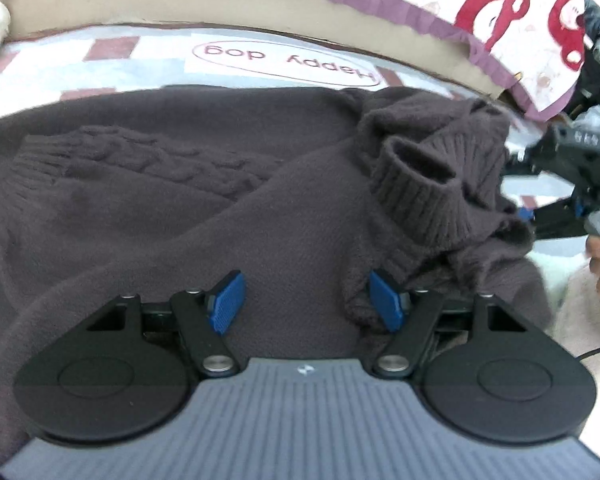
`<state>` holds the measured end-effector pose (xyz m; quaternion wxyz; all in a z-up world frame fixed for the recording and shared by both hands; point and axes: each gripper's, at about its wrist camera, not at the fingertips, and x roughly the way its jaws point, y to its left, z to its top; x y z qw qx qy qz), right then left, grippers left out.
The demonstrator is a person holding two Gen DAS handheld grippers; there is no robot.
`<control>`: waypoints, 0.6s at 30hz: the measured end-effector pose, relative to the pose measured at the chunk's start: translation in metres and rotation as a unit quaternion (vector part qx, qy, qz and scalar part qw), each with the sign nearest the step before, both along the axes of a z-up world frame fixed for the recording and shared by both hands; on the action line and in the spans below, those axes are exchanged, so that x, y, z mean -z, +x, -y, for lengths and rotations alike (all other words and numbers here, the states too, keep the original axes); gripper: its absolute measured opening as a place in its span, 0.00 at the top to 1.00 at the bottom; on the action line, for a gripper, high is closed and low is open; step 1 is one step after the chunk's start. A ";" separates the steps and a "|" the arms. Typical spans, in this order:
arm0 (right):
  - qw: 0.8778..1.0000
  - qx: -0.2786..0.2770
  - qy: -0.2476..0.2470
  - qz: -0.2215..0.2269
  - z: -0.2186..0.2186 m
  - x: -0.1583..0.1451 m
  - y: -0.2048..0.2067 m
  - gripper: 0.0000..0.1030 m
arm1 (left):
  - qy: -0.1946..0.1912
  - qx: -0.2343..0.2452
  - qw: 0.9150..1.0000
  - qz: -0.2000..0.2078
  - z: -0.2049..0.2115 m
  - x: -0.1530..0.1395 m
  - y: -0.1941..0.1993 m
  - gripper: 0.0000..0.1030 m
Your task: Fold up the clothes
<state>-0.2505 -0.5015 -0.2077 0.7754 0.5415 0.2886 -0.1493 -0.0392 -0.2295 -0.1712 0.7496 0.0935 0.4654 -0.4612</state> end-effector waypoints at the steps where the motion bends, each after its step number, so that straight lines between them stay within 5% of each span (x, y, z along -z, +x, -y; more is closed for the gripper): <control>1: 1.000 0.004 0.008 0.021 -0.001 0.004 0.002 0.55 | 0.002 -0.004 1.000 0.004 -0.002 0.000 0.001 0.33; 3: 0.996 -0.014 -0.022 0.080 -0.009 -0.008 0.010 0.77 | -0.001 -0.011 1.000 0.009 -0.008 -0.002 0.002 0.37; 5: 0.991 -0.057 -0.053 0.112 -0.022 -0.029 0.028 0.84 | -0.014 -0.015 1.000 0.010 -0.018 -0.006 0.003 0.37; 11: 0.967 -0.189 -0.113 0.125 -0.067 -0.064 0.087 0.84 | -0.142 -0.052 0.987 -0.054 -0.065 -0.016 0.008 0.36; 14: 0.961 -0.206 -0.166 0.081 -0.084 -0.068 0.108 0.74 | -0.160 -0.051 0.984 -0.052 -0.075 -0.018 0.007 0.35; 18: 0.975 -0.134 -0.160 0.074 -0.085 -0.073 0.082 0.48 | -0.161 -0.044 0.984 -0.060 -0.075 -0.014 0.009 0.34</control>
